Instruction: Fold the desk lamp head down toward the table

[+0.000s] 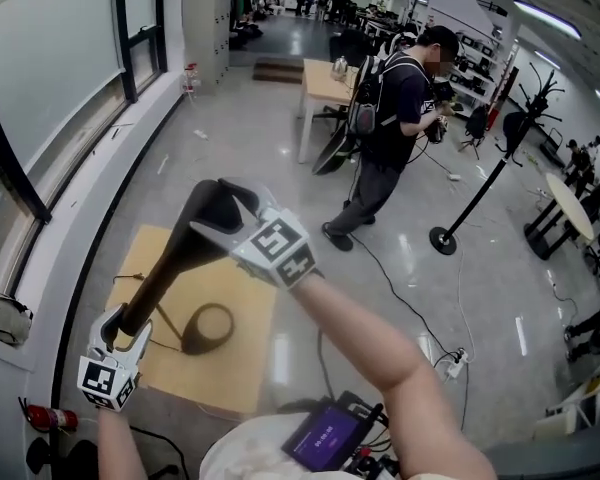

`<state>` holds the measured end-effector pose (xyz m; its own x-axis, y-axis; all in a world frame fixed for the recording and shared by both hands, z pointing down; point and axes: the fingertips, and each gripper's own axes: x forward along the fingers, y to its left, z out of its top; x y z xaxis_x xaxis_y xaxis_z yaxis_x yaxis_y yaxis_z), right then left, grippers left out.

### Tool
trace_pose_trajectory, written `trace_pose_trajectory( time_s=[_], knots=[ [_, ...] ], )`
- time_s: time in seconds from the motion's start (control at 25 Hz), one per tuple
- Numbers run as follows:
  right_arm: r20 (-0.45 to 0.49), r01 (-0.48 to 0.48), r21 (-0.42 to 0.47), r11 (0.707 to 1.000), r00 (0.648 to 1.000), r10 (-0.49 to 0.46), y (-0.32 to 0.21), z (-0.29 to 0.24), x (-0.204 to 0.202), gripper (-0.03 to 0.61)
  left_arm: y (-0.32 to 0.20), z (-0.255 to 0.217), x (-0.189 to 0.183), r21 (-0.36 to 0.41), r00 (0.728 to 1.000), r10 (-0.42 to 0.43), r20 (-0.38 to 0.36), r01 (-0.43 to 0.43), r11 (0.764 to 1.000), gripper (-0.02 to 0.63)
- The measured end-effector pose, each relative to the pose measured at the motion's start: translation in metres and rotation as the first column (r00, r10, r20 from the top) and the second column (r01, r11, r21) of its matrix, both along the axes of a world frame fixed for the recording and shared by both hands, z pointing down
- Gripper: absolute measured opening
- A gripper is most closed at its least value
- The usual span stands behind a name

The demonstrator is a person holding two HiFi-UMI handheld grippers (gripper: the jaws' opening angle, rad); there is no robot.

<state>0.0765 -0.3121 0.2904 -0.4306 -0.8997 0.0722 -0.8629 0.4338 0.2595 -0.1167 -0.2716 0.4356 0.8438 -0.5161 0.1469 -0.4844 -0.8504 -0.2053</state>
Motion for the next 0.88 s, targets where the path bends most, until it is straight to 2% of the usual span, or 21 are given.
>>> trace_pose_trajectory(
  time_s=[0.24,0.48,0.88],
  knots=[
    [0.025,-0.005,-0.007,1.000,1.000,0.006,0.003,0.008,0.015,0.348,0.003,-0.003,0.006,0.011,1.000,-0.001,0.022,0.001,1.000,0.233],
    [0.113,0.020,-0.022,1.000,0.993,-0.017,0.011,0.015,0.017,0.348,0.018,-0.011,0.002,0.056,0.997,-0.014,0.078,0.010,0.998,0.233],
    [0.206,0.068,-0.065,0.996,0.977,-0.053,-0.003,0.034,0.033,0.348,0.021,-0.022,0.006,0.078,0.990,-0.055,0.128,0.045,0.996,0.233]
  ],
)
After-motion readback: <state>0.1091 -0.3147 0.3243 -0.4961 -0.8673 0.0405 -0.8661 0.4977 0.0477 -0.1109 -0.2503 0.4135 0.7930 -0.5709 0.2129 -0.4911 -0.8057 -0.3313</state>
